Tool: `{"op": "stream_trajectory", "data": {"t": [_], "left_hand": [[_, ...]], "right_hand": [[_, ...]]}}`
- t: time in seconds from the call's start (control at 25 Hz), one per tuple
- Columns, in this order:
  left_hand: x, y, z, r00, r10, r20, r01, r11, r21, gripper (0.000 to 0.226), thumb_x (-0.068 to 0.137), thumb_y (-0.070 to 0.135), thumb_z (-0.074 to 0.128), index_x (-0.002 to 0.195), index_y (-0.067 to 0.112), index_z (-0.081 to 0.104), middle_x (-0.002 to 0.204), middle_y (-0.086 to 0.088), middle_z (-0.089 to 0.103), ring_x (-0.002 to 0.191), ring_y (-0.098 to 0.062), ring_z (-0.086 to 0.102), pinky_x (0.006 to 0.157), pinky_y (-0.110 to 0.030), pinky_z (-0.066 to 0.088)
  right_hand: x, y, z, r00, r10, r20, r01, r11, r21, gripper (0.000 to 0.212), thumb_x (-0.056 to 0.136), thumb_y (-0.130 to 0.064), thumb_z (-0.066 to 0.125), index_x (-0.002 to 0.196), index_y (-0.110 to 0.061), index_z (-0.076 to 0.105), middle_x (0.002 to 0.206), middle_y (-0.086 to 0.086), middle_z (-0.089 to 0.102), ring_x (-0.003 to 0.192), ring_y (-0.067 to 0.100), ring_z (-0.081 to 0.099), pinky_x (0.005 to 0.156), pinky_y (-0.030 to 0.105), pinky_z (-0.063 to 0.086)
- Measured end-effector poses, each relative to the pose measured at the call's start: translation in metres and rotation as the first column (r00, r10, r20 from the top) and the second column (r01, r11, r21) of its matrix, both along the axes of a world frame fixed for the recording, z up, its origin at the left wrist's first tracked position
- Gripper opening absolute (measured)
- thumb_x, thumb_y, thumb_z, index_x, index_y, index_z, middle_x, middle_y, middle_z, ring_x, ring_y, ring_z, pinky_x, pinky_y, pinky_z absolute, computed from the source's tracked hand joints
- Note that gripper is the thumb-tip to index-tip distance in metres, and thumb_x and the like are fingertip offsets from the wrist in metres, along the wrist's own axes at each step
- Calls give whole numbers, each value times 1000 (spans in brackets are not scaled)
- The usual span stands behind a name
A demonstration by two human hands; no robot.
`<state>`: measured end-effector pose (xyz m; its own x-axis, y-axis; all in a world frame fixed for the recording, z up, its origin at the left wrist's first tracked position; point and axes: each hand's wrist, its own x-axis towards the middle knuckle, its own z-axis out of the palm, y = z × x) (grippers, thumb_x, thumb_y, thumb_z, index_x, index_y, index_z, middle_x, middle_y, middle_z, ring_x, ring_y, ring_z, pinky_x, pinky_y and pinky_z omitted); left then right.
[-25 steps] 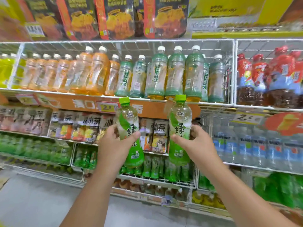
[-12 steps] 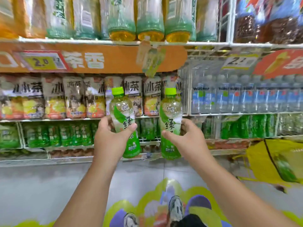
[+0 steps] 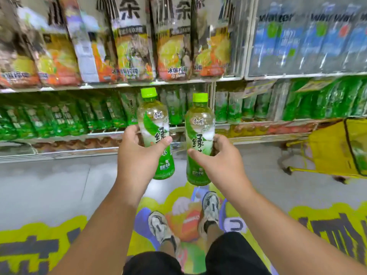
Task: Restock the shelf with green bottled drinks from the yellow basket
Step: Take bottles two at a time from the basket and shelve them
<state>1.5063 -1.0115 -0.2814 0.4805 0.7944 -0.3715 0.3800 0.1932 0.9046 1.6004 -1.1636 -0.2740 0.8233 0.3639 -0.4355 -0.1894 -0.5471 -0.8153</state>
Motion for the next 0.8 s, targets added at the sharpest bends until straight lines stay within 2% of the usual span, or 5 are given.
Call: {"op": "stream_trajectory", "data": {"t": [0.16,0.32,0.44,0.6,0.8], "left_hand": [[13,5,-56,999,7,-53,-9,1000,-29,41,76,18,88,103,32,61,94,13,76,87,-5,73,84,-37,58],[48,21,-111,996,38,-82,-40,999,-28,36,75,19,89,94,35,63,84,15,74,78,-1,70,79,-34,58],[78,39,-149,993,62,-99,-62,998,-5,37,74,22,90,97,32,64,80,12,73,76,-6,72,78,-37,60],[116,67,-186,985,44,-168,-20,990,141,44,73,32,89,107,26,62,83,12,69,78,-13,69,72,-34,56],[150,103,-218,974,67,-217,-20,977,213,53,73,40,89,110,16,59,90,3,66,74,-18,62,52,-18,39]], "right_hand": [[18,0,-52,999,1,-42,-2,999,-40,26,80,-22,85,90,-28,62,73,-33,67,68,-16,62,59,5,44],[52,18,-112,997,-53,-48,51,997,-52,27,78,-26,85,98,-27,66,83,-16,75,76,0,71,77,29,59],[79,37,-155,997,-68,-23,67,996,-56,27,77,-28,85,97,-26,67,82,-13,76,77,3,72,78,34,60],[118,68,-198,998,-44,53,49,995,-88,32,75,-34,83,100,-22,68,84,-11,74,80,9,71,75,29,58],[162,99,-221,996,52,71,-43,991,-129,31,84,-38,78,99,-22,57,79,-13,58,74,13,56,56,10,39]]}}
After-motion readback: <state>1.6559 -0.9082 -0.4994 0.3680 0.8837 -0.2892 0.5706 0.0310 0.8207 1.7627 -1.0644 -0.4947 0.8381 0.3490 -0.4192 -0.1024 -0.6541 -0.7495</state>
